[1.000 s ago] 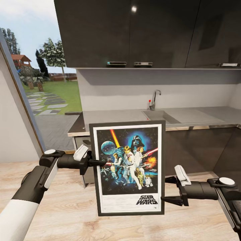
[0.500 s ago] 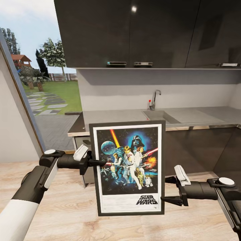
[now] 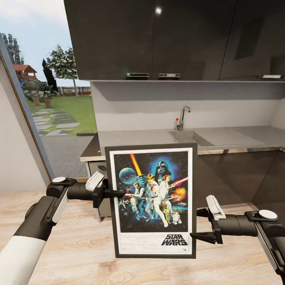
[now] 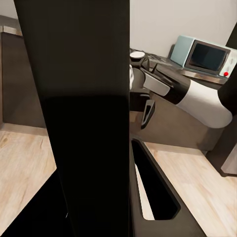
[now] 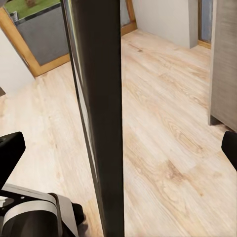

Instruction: Pick up the poster from the kitchen countertop and hang it on one of the wall nails in the kitchen.

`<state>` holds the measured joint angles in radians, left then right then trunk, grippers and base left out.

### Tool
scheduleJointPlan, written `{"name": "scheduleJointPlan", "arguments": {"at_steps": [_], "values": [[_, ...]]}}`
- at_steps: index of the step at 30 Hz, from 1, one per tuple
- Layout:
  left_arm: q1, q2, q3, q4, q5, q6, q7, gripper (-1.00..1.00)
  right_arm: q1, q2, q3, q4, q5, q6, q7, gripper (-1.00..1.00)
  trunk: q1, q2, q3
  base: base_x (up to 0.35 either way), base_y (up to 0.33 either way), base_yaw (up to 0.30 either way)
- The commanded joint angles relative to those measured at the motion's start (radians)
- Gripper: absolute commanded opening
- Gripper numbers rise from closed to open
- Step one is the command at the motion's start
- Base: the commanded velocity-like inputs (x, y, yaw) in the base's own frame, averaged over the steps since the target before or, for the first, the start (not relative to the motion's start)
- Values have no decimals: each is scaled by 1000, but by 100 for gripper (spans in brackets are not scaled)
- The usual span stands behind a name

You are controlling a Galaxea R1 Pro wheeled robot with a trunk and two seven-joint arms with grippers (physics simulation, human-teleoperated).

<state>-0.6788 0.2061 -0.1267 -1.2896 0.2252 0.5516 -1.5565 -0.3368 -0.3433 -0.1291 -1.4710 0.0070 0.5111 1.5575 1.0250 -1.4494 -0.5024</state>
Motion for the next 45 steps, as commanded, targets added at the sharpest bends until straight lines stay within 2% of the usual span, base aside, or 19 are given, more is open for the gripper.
{"name": "scheduleJointPlan", "arguments": {"at_steps": [1, 17, 45], "values": [[-1, 1, -2, 0, 3, 7, 1, -100, -1, 0, 0, 0, 1, 11, 4, 100, 0, -1, -1, 0, 0, 0], [-1, 1, -2, 2, 2, 7, 1, -100, 5, 0, -1, 0, 1, -19, 5, 100, 0, -1, -1, 0, 0, 0], [-1, 3, -1, 3, 2, 7, 1, -100, 9, -3, -4, -1, 1, -25, 6, 100, 0, -1, -1, 0, 0, 0]]}}
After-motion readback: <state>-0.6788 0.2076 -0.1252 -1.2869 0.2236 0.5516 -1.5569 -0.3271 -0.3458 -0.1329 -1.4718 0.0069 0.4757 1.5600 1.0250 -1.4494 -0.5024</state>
